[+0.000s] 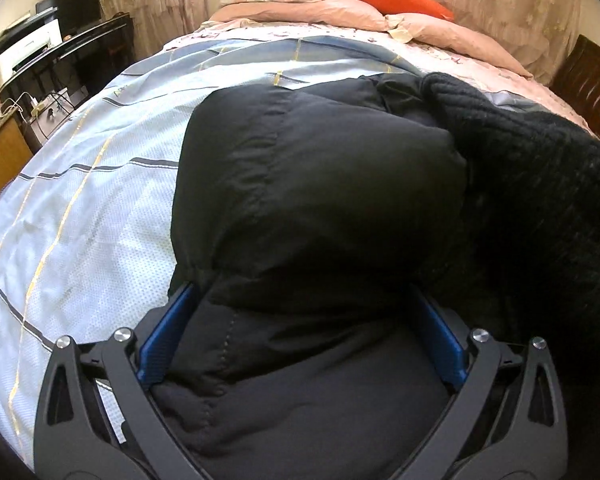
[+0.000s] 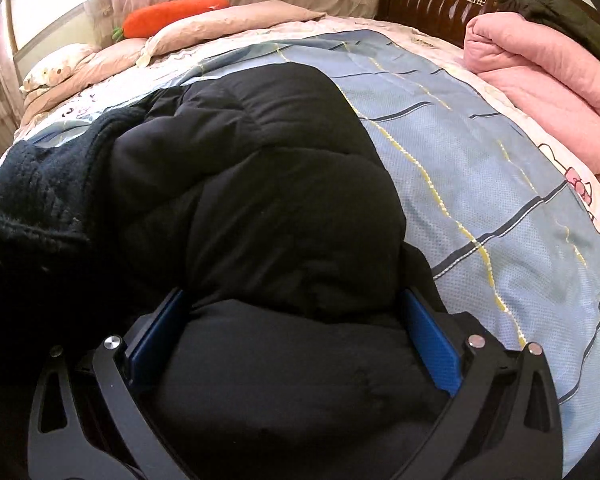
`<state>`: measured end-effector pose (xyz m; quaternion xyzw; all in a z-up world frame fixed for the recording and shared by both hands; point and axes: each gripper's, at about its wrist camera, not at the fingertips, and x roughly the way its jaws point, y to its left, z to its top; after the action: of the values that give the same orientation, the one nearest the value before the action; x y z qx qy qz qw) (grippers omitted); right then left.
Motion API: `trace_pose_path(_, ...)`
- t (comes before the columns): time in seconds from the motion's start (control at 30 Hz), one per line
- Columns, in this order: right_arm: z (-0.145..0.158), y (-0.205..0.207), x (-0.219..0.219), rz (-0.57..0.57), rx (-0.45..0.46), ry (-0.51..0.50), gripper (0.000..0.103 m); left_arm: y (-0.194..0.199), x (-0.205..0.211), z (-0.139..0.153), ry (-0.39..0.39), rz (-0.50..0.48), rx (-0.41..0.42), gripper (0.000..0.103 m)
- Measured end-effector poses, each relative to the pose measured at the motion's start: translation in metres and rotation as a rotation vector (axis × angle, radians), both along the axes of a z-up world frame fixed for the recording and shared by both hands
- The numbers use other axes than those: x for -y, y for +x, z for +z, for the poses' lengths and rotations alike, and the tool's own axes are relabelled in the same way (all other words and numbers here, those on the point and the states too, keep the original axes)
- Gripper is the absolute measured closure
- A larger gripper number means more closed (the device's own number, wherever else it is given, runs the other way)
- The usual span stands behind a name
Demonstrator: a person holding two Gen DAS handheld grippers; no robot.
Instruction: Fold large clothes
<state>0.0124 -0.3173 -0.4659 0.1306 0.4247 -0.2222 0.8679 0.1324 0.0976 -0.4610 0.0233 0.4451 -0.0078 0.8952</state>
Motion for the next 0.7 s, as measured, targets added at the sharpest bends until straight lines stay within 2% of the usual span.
trace_pose_path(0.1, 0.022, -0.005, -0.001, -0.055, -0.042, -0.030, 0.001, -0.009, 0.006, 0.020, 0.077, 0.018, -0.020, 0.002)
trace_pose_path(0.13, 0.030, -0.014, -0.003, -0.073, -0.045, -0.018, 0.001, -0.018, 0.005, 0.028, 0.078, 0.021, -0.010, 0.002)
trace_pose_path(0.23, 0.035, -0.047, -0.006, -0.082, -0.054, 0.012, 0.001, -0.063, -0.008, 0.048, 0.018, 0.035, 0.023, 0.002)
trace_pose_path(0.3, 0.024, -0.062, -0.010, -0.041, -0.116, -0.028, 0.001, -0.082, -0.016, 0.034, 0.020, 0.043, -0.058, 0.002)
trace_pose_path(0.33, 0.014, -0.066, -0.014, 0.000, -0.177, -0.073, 0.001, -0.091, -0.022, 0.015, 0.081, 0.048, -0.130, 0.002)
trace_pose_path(0.37, 0.008, -0.069, -0.020, 0.043, -0.227, -0.142, 0.001, -0.097, -0.025, 0.005, 0.123, 0.045, -0.155, 0.002)
trace_pose_path(0.4, 0.010, -0.072, -0.025, 0.075, -0.240, -0.175, 0.001, -0.104, -0.029, 0.001, 0.120, 0.036, -0.156, 0.002)
trace_pose_path(0.43, 0.015, -0.072, -0.028, 0.083, -0.242, -0.190, 0.001, -0.108, -0.032, 0.004, 0.098, 0.041, -0.145, 0.002)
trace_pose_path(0.5, 0.039, -0.081, -0.039, 0.099, -0.175, -0.183, 0.001, -0.115, -0.029, 0.020, 0.087, 0.074, -0.126, 0.002)
trace_pose_path(0.57, 0.066, -0.095, -0.063, 0.175, -0.062, -0.096, 0.001, -0.132, -0.017, 0.042, -0.006, 0.056, -0.055, 0.002)
trace_pose_path(0.67, 0.073, -0.105, -0.112, 0.316, -0.035, -0.051, 0.001, -0.158, 0.017, 0.056, -0.162, -0.027, -0.021, 0.002)
trace_pose_path(0.7, 0.068, -0.105, -0.123, 0.346, -0.046, -0.039, 0.001, -0.164, 0.030, 0.052, -0.175, -0.050, -0.030, 0.002)
